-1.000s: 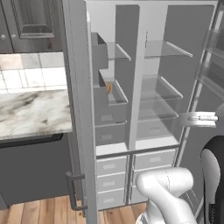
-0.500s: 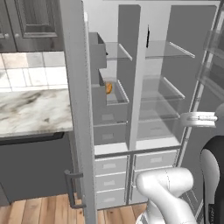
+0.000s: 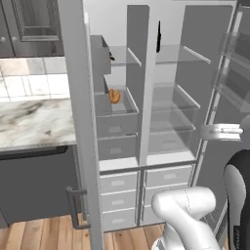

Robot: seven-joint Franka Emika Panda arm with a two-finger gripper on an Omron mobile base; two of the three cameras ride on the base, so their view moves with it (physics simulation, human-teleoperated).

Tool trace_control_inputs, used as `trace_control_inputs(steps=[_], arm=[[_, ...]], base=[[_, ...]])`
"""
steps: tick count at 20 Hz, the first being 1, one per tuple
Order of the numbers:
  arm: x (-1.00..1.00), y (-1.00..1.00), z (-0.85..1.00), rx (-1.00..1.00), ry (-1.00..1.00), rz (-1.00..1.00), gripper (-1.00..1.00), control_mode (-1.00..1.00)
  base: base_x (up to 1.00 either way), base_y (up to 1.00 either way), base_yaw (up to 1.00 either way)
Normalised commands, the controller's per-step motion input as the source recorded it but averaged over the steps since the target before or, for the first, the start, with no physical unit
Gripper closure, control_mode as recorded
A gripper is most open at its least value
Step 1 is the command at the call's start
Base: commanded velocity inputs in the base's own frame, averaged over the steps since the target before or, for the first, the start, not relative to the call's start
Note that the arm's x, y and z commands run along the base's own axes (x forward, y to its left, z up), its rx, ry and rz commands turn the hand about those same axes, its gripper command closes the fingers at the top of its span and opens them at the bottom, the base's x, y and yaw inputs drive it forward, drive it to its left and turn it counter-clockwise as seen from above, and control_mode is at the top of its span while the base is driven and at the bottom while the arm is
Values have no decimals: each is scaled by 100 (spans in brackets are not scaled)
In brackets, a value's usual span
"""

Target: There's a chicken drumstick in the fridge that needs to be moved to the freezer for freezing. Pick up the chicken drumstick from the fridge, place it on any shelf in the freezer, and close the fridge and freezer doors when done.

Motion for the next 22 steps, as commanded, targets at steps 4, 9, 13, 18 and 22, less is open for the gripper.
trace_control_inputs(steps=[4,9,13,18,22], arm=[[0,0,0,0,0,0,-100,100],[0,0,0,0,0,0,-100,100],[0,0,0,0,0,0,-100,100],[0,0,0,0,0,0,-100,100],[0,0,0,0,0,0,-100,100]], base=[[-88,0,0],[-54,1,0],[6,6,0],[49,0,0],[38,0,0]])
